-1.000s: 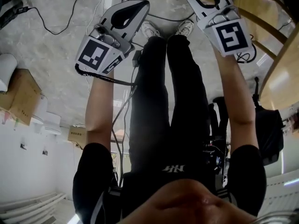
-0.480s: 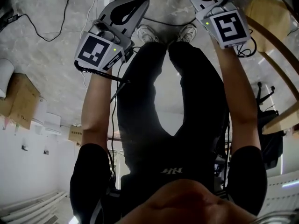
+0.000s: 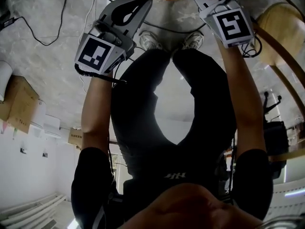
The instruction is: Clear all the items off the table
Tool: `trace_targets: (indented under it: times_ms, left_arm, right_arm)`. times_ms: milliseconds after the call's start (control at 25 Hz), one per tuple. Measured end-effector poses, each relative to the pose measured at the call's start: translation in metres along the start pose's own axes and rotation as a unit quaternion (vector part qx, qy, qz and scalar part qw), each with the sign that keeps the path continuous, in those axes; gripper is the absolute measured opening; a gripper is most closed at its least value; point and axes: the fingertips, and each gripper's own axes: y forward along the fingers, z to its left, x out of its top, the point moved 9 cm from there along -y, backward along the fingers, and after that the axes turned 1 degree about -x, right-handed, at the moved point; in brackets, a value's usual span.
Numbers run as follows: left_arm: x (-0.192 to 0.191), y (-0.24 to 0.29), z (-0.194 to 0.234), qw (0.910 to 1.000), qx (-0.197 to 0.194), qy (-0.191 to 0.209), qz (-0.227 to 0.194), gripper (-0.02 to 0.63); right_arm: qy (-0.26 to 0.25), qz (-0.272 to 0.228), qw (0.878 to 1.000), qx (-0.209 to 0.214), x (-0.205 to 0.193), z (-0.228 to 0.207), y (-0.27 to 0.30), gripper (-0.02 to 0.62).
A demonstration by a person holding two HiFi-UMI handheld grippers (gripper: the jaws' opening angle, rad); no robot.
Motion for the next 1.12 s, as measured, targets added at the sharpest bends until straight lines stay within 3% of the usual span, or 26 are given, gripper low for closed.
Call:
trace_targets:
  times_ms: [160, 240, 320, 400, 440, 560, 600, 640, 880, 1040, 1120]
  left_arm:
    - [-0.005, 0.004, -0.004, 1.0, 0.001, 0.003, 0.001, 0.009]
    - [-0.003, 0.005, -0.008, 1.0, -0.001, 0.002, 0.002, 0.009]
    - [0.004, 0.004, -0.013, 1.0, -0.001, -0.001, 0.0, 0.009]
    - [0.014, 0.001, -0.019, 1.0, 0.0, 0.0, -0.001, 0.009]
    - [0.02, -0.002, -0.023, 1.0, 0.001, 0.001, -0.001, 0.009]
    - [0.044, -0.013, -0.044, 0.9999, 0.001, -0.009, 0.006, 0.009]
    - [0.055, -0.018, -0.053, 0.9999, -0.001, -0.011, 0.009, 0.009]
    - [0.067, -0.023, -0.062, 0.9999, -0.004, -0.012, 0.011, 0.009]
    - [0.159, -0.06, -0.111, 1.0, -0.003, -0.002, -0.002, 0.009]
    - [0.237, -0.097, -0.15, 0.9999, 0.005, 0.005, -0.01, 0.009]
    - [0.276, -0.11, -0.169, 0.9996, 0.008, 0.018, -0.019, 0.009]
  right_arm:
    - [0.009, 0.007, 1.0, 0.001, -0.012, -0.001, 0.004, 0.116]
    - [0.016, 0.009, 1.0, 0.0, -0.014, 0.0, 0.003, 0.24]
    - [0.016, 0.005, 1.0, -0.002, -0.009, 0.001, -0.001, 0.285]
    - [0.016, -0.001, 1.0, -0.005, 0.002, 0.003, -0.007, 0.291]
    - [0.015, -0.003, 1.0, -0.005, 0.009, 0.004, -0.011, 0.338]
    - [0.014, -0.004, 1.0, -0.005, 0.035, 0.012, -0.032, 0.377]
    - [0.014, -0.005, 1.0, -0.003, 0.047, 0.015, -0.041, 0.439]
    - [0.013, -0.007, 1.0, -0.001, 0.061, 0.019, -0.05, 0.442]
    - [0.009, -0.026, 1.0, 0.013, 0.161, 0.044, -0.11, 0.419]
    - [-0.01, -0.039, 0.998, 0.048, 0.241, 0.066, -0.17, 0.178]
    - [-0.034, -0.048, 0.997, 0.057, 0.277, 0.07, -0.203, 0.116]
